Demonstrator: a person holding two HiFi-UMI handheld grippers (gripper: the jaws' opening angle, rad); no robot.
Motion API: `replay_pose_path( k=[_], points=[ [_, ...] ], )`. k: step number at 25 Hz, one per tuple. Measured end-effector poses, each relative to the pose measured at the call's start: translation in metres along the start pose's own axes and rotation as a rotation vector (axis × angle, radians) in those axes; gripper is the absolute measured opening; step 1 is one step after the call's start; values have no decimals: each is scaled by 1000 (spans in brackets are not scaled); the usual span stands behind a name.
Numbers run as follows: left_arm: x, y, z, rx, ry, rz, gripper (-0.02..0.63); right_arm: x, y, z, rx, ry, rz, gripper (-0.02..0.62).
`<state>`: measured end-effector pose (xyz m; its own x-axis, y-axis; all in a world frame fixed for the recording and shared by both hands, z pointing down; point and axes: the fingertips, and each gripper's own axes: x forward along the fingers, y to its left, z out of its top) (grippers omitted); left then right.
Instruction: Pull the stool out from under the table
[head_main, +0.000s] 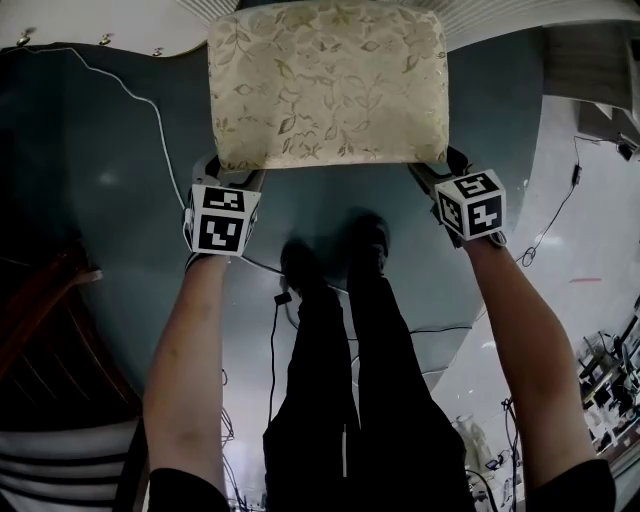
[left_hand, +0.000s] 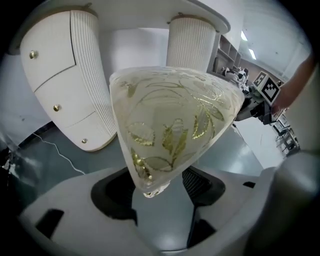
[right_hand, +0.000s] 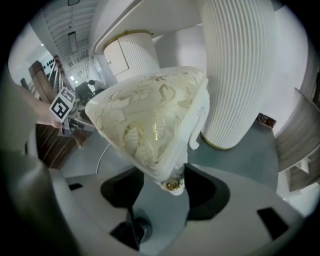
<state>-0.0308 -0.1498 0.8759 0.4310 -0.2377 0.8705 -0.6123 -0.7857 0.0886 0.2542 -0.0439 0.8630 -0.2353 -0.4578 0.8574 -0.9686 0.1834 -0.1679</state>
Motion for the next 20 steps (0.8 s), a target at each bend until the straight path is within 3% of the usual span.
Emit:
replay_pose_path(
  k=[6,14,17,20],
  points=[
    [3,1,-1,-53,54,-30,296,1,3,-5,29,93,9,247],
    [-4,-4,-6,-71,198,-73,306,1,4,-7,58,229,81,262],
    [-12,-7,-6,-71,230,-119,325,-4,3,-8,42,277,51,261],
    [-39,-14,-4,-92,226,-150,304,-26,13,-6,125,293,26,255]
  ],
)
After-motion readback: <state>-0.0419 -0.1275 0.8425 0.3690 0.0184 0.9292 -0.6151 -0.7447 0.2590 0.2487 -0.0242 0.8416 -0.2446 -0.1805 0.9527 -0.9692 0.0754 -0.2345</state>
